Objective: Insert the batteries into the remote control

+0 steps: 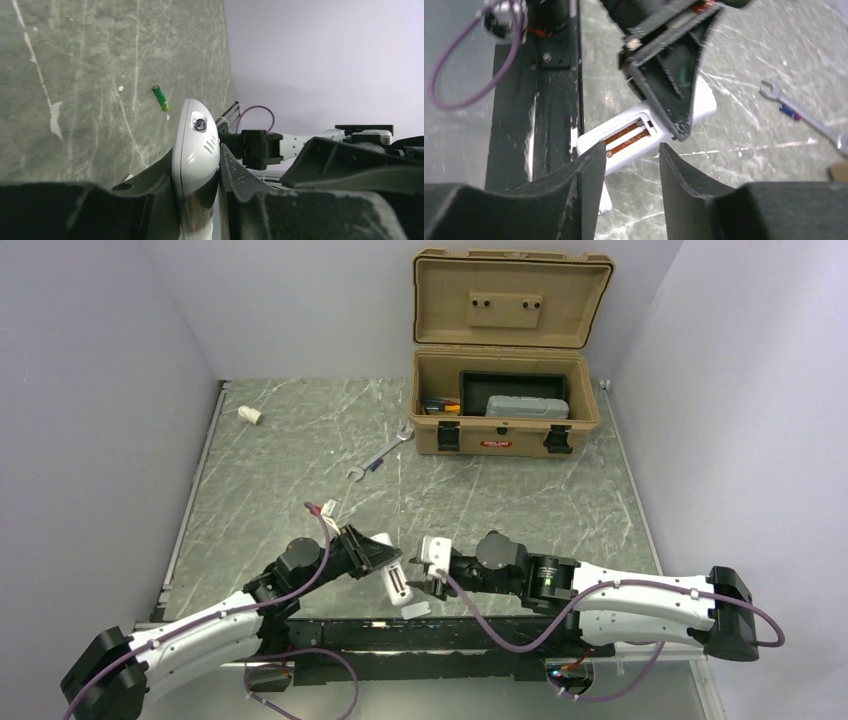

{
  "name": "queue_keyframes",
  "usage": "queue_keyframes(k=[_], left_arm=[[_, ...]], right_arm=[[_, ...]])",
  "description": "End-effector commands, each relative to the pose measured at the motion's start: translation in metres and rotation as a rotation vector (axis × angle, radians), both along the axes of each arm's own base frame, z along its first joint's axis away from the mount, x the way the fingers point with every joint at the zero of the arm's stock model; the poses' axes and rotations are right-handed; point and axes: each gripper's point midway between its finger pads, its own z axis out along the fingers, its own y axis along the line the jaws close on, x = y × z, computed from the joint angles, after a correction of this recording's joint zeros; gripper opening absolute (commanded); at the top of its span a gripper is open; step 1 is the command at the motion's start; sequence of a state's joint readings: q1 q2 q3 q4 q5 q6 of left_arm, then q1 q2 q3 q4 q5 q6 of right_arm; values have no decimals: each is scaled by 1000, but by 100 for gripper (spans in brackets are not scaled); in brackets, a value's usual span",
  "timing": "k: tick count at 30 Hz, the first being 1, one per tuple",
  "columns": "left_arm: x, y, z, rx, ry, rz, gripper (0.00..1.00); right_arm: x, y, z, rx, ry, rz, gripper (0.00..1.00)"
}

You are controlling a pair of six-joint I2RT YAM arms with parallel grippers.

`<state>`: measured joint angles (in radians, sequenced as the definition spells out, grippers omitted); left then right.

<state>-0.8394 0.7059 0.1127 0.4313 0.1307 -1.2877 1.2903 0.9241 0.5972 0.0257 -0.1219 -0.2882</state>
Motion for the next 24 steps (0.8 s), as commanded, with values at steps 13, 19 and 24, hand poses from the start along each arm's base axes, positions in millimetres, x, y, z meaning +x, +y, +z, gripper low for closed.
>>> queue_keyframes(k=[13, 19, 24], left_arm=[[7, 23, 4, 83, -53, 100, 0], [5, 29, 2, 115, -54, 103, 0], [4, 29, 6, 131, -59, 95, 0]], right_arm=[[33, -25, -22, 217, 528, -586, 48], [36, -16, -28, 183, 507, -586, 53], [34, -10, -38, 136, 490, -555, 55]])
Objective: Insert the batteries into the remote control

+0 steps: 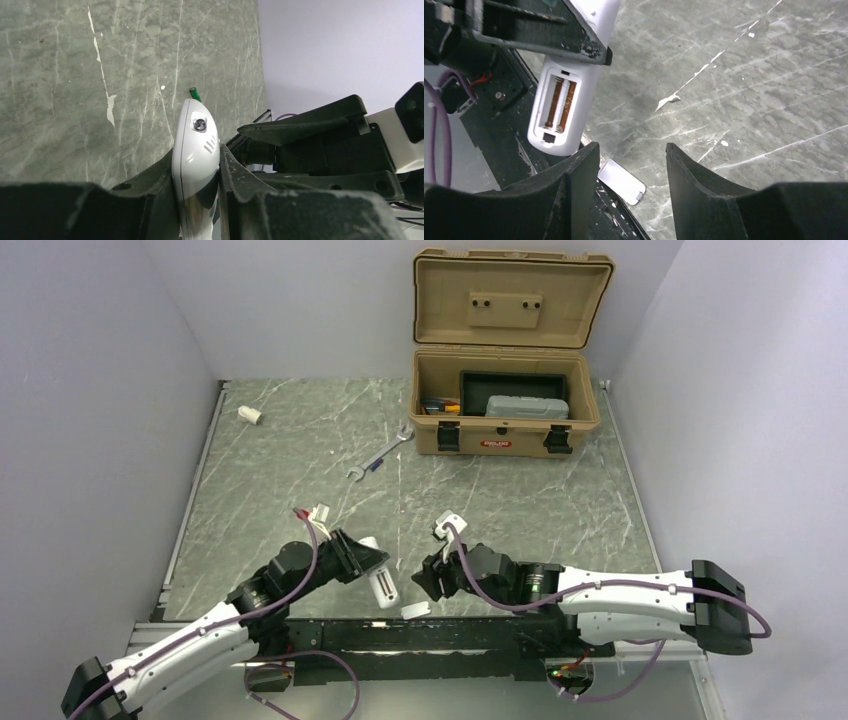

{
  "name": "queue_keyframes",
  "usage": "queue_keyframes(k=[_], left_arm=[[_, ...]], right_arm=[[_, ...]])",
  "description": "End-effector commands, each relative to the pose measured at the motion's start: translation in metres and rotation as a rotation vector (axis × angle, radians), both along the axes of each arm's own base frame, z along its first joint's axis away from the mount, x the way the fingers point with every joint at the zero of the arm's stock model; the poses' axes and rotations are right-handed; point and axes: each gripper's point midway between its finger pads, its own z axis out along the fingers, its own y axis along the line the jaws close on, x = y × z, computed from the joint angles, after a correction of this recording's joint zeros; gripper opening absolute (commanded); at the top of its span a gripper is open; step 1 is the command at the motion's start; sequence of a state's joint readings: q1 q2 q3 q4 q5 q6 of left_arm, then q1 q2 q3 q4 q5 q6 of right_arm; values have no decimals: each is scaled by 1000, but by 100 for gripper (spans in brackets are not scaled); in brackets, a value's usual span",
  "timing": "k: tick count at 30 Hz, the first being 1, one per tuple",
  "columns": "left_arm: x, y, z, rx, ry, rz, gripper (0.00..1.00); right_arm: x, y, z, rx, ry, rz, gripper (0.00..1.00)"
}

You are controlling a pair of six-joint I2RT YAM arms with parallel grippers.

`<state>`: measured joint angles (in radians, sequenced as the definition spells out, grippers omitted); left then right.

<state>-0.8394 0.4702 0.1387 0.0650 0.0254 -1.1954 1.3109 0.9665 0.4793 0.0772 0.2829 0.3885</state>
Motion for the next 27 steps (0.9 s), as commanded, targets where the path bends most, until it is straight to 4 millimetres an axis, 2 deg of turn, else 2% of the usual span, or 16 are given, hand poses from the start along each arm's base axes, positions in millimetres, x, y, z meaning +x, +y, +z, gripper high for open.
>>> queue_keyframes(k=[1, 9, 14, 21, 27], left_arm=[[4, -1, 23, -18, -42, 9, 0], [3, 3, 23, -15, -39, 17, 0], [0, 5, 21, 1, -28, 15, 0], [4, 10, 16, 9, -26, 53, 0], [5, 10, 13, 8, -19, 56, 0]], right_arm=[[0, 14, 16, 40, -27, 36, 55], [-33, 14, -32, -208, -94, 370, 57], [-41, 15, -36, -281, -185, 522, 55], [-67, 11, -42, -299, -228, 747, 51], [-86, 15, -52, -277, -255, 865, 57]])
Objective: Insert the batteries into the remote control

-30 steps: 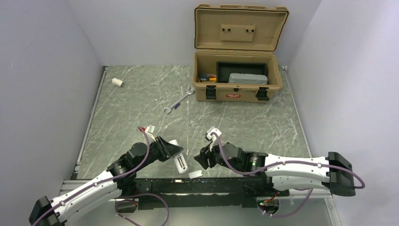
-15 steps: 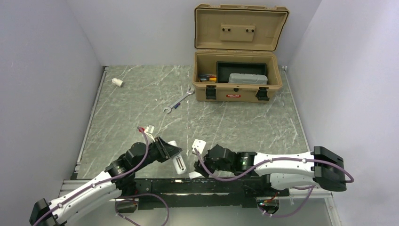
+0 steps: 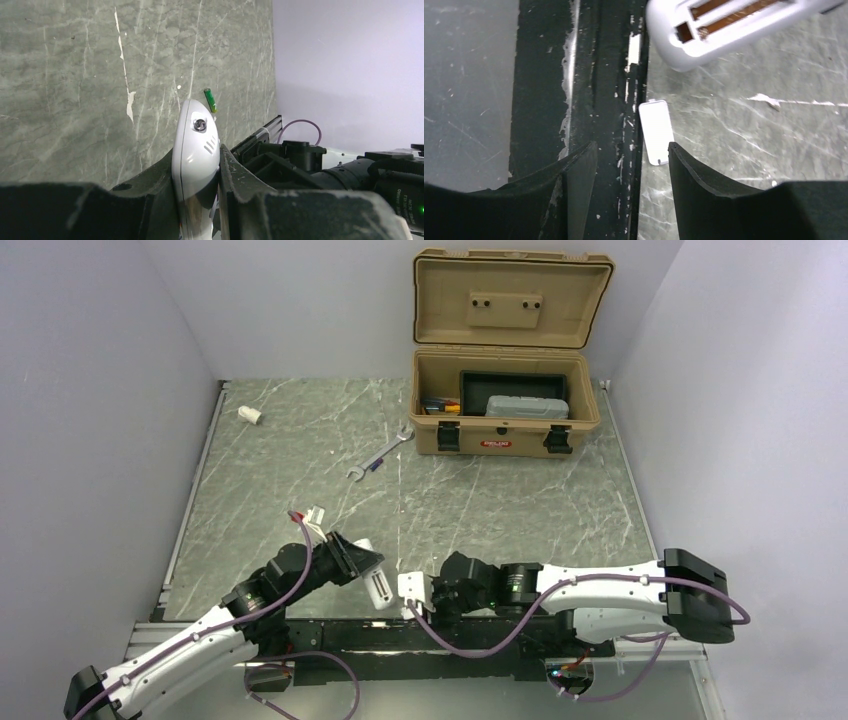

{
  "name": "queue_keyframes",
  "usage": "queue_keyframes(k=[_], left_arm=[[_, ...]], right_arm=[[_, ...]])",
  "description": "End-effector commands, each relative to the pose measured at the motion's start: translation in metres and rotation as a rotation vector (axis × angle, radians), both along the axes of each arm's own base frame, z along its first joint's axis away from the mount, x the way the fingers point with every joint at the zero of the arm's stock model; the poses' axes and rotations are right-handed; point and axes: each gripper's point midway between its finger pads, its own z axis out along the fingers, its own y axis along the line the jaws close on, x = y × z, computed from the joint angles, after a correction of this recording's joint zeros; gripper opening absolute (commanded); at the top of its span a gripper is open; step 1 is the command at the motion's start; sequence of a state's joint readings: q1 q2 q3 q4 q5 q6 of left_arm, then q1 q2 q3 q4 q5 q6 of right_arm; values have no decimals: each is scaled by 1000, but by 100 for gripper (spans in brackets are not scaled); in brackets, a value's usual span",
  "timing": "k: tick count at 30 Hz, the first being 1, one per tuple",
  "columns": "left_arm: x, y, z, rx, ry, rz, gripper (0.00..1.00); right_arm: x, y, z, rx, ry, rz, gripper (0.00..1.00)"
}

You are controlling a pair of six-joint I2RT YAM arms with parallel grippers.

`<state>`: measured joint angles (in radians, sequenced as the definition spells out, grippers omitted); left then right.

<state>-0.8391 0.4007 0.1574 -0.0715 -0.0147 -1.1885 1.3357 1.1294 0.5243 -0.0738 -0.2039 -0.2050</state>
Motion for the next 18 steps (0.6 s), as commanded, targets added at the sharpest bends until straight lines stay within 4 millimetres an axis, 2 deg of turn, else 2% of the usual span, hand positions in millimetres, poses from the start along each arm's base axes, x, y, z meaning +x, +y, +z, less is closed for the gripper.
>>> queue_keyframes(k=[1, 18], left_arm=[[6, -2, 19, -40, -39, 19, 0], [6, 3, 15, -31, -36, 40, 0]], right_arm=[[-17, 14, 6, 57, -20, 149, 58], [-11, 22, -23, -14, -91, 213, 58]])
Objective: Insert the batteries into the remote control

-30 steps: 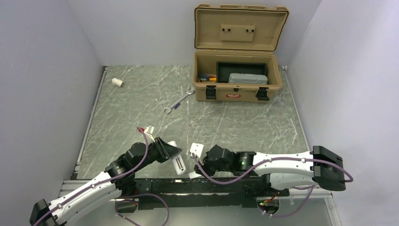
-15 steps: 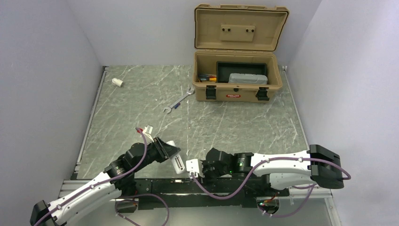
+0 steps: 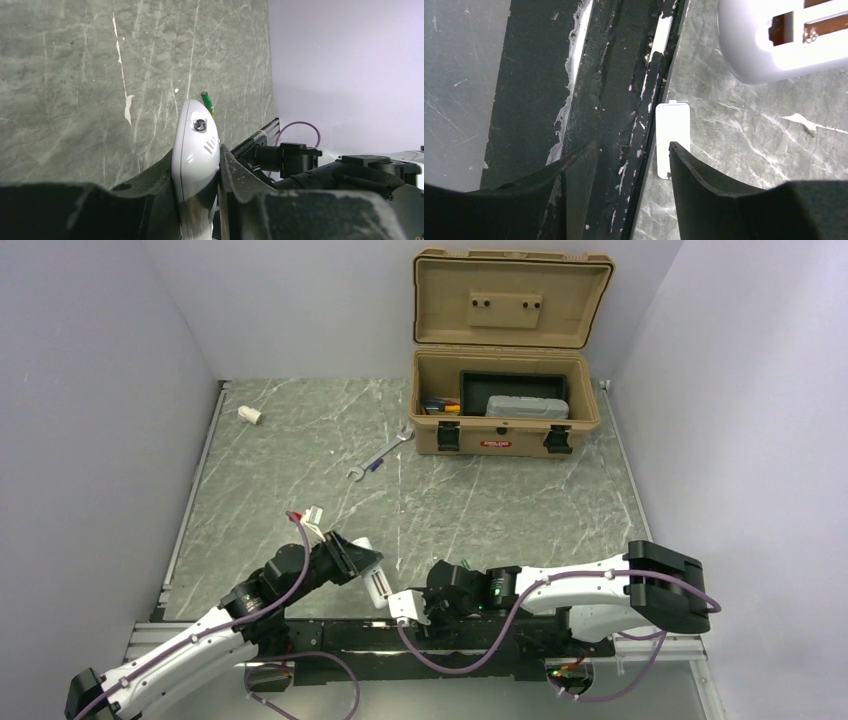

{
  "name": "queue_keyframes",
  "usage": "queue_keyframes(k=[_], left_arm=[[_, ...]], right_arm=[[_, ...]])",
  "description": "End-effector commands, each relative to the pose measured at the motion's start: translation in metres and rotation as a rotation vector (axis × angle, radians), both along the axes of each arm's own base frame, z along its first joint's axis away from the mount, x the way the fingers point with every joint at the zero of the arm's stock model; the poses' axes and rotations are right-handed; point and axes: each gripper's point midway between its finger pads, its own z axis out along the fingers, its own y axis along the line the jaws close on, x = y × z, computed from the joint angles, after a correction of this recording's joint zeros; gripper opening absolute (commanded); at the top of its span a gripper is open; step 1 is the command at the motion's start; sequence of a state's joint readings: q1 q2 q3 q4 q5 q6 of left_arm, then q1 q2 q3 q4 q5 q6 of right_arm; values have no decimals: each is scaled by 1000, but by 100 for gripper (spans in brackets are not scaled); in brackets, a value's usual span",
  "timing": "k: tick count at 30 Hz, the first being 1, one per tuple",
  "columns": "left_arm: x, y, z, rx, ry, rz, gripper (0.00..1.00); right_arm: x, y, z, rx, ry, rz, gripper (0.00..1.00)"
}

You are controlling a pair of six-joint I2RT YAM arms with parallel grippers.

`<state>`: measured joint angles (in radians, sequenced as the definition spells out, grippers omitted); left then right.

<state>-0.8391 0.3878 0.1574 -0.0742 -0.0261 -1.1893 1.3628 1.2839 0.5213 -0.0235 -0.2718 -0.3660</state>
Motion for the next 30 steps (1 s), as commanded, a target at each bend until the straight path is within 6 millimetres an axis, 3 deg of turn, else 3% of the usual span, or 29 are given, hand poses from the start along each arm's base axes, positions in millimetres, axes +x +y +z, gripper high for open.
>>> queue_keyframes(k=[1, 8, 19, 30], left_arm=[[5, 2, 13, -25, -29, 28, 0], [5, 2, 16, -25, -32, 26, 0], [6, 1, 16, -23, -34, 27, 0], [5, 3, 13, -23, -29, 34, 0]], right_arm=[[3, 19, 11, 62, -31, 32, 58], [10, 17, 1, 36, -53, 9, 58], [25, 17, 1, 48, -72, -29, 57], [30, 14, -13, -15, -4, -56, 53]])
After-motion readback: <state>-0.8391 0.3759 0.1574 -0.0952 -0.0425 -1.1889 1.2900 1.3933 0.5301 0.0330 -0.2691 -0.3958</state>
